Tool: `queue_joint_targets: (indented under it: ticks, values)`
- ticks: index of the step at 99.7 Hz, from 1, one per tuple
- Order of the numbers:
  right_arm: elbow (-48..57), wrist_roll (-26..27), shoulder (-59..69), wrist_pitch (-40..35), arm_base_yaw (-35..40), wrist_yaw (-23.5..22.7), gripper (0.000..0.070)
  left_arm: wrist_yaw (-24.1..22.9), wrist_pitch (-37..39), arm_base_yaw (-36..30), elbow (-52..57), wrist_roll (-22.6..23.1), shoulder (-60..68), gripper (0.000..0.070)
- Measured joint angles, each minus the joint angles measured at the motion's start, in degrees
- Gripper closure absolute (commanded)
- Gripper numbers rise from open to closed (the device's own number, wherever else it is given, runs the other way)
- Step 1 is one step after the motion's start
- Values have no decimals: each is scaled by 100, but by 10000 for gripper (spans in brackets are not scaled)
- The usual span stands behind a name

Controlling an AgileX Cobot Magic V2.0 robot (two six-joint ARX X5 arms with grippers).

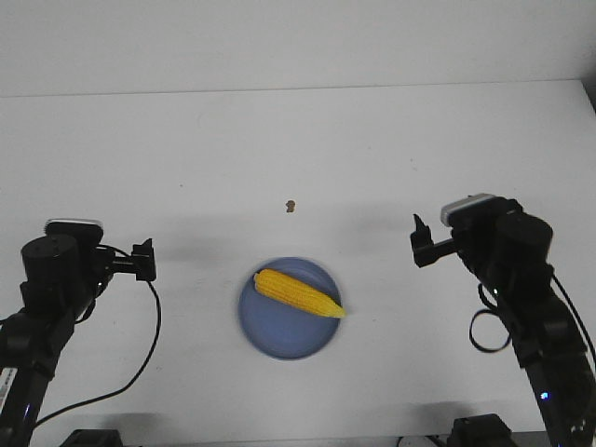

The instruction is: Place corn on plate with both arms

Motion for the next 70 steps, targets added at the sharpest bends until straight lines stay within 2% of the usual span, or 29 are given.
queue_joint_targets:
  ticks: [17,30,50,70]
  values:
    - [-1189,149,-1438,811,-168,9,14,2,525,63,-402,-98,-966,74]
    - [-1943,208,-2323,1047,-168,79,14,2,920,63,-1108,-136,-1849,74]
    - [-2629,369,-3355,1228,-168,114,13,-149,870,63,-2184,-271,-2879,72]
    - [-2625,614,-3622,1058,-168,813,14,-199,1091,63,-2232,-358,-3045,70]
